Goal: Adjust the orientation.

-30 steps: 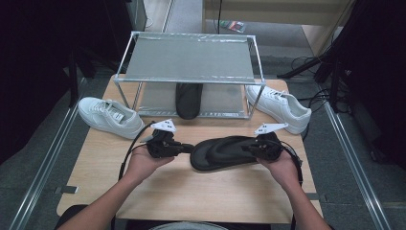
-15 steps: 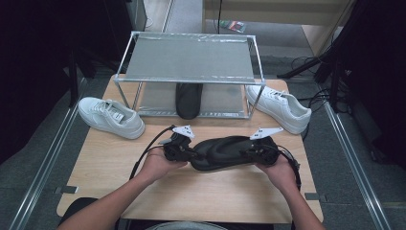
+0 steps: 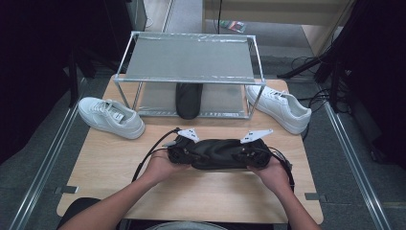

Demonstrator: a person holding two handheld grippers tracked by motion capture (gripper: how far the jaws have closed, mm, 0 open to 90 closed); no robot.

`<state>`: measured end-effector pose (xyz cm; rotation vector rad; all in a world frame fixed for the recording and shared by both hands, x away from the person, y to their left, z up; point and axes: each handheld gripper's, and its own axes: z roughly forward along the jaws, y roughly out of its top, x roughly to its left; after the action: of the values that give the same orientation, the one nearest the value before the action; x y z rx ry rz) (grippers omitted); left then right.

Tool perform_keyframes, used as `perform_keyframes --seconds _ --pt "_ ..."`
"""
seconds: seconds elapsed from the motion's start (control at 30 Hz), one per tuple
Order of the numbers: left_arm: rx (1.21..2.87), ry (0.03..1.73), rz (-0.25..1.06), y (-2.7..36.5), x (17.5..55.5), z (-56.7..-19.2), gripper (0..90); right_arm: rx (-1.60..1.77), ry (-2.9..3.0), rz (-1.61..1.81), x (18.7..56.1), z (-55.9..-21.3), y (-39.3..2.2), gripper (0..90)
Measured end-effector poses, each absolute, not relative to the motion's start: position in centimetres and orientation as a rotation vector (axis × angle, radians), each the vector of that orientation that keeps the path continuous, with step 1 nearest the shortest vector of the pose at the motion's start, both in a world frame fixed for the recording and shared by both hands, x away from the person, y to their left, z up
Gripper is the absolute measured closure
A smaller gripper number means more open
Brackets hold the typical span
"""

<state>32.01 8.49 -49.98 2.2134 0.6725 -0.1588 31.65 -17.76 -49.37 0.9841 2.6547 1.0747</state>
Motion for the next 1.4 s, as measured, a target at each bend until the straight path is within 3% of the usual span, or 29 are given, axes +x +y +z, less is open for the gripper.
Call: perform_keyframes --seconds 0.83,1.4 --pt "2.204 0.704 -0.129 8.1 34.0 -50.3 90.0 0.92 2.698 1.126 31.0 -49.3 -15.3 90.0" --pt "2.152 0.722 -0.105 8.7 35.2 -49.5 90.0 0.981 2.658 1.152 31.1 -48.7 -16.2 90.0"
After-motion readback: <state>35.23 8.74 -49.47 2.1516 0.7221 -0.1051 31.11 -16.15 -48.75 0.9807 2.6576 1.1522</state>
